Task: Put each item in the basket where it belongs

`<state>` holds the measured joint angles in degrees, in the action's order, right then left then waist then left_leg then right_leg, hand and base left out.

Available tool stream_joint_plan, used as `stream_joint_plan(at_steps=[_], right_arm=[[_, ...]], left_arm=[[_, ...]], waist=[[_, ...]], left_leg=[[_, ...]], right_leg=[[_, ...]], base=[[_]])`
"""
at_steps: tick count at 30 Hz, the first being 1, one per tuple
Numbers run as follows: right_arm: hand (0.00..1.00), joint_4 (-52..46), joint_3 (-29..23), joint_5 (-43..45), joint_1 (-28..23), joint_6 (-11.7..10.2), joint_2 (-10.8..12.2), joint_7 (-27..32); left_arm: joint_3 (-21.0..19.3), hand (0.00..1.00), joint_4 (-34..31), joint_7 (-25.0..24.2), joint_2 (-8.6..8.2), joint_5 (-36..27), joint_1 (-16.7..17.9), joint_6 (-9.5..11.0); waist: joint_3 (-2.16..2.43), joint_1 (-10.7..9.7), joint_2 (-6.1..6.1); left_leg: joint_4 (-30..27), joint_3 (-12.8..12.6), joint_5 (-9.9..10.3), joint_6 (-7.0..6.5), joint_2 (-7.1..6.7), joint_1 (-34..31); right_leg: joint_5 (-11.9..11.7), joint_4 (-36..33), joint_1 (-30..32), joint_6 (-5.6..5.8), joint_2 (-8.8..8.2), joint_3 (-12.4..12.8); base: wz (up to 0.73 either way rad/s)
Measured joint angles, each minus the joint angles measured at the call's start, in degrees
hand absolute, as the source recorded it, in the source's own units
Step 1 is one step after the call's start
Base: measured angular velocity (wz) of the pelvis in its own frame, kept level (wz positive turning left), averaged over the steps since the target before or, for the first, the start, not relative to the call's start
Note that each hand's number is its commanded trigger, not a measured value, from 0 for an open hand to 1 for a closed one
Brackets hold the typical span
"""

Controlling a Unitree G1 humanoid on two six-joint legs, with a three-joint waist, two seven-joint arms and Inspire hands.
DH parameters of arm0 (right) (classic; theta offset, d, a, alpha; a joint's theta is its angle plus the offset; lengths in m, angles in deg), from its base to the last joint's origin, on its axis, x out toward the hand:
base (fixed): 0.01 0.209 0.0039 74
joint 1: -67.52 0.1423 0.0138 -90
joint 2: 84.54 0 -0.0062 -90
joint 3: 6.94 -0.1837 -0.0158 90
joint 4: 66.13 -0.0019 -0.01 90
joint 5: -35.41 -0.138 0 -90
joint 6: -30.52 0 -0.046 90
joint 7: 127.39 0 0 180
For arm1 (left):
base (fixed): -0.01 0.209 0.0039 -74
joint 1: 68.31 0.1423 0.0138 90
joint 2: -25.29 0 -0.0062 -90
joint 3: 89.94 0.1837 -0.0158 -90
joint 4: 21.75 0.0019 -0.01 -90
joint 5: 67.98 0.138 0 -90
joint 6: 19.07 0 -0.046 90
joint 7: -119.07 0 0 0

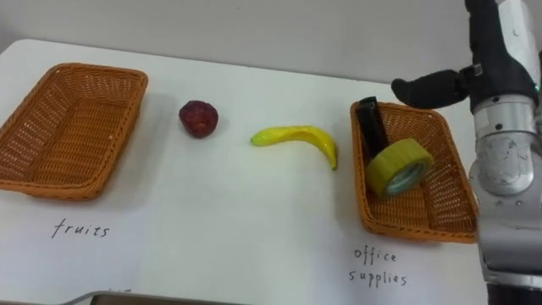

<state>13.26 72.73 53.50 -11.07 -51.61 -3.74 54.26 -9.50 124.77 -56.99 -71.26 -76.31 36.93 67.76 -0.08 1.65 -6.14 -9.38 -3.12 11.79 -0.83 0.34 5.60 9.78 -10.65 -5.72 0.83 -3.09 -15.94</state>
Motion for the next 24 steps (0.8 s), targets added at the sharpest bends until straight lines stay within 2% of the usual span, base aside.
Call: stream_joint_plan(at_steps=[8,12,20,24], right_arm=[[0.00,-1.64,0.18,-2.00,1.84,0.30,0.00,-0.74],[0.00,-1.64,1.96,-2.08,1.85,0.79,0.00,-1.84],[0.00,-0.46,4.82,-2.80,2.64,2.04,-0.01,-3.18],[0.00,1.08,5.57,-2.76,4.04,3.21,-0.01,-3.76]], left_arm=[[-0.18,0.00,0.00,-0.43,0.05,0.09,-0.17,-0.25],[-0.14,0.00,-0.03,-0.48,0.14,0.09,-0.05,-0.56],[-0.10,0.00,-0.38,-0.83,0.74,0.12,-0.07,-0.71],[0.28,0.00,-0.51,-0.92,0.99,0.11,0.04,-1.52]], waist=[[0.04,0.36,-0.06],[0.06,0.56,-0.12],[-0.24,3.08,-1.85],[0.09,3.70,-2.54]], left_leg=[[0.21,0.04,0.00,0.00,0.01,0.04],[0.15,0.06,-0.02,0.02,0.04,0.06],[-0.17,0.71,-0.02,0.03,-0.01,-0.08],[-0.27,1.77,-0.02,0.03,-0.11,-0.34]], right_leg=[[0.00,-0.07,-0.14,0.00,-0.03,-0.01],[0.00,-0.14,-0.11,-0.01,0.02,0.01],[0.00,-0.11,-0.13,-0.01,0.00,-0.28],[-0.01,-0.04,-0.45,-0.01,-0.06,-1.44]], base=[[0.00],[0.00],[0.02],[0.15]])
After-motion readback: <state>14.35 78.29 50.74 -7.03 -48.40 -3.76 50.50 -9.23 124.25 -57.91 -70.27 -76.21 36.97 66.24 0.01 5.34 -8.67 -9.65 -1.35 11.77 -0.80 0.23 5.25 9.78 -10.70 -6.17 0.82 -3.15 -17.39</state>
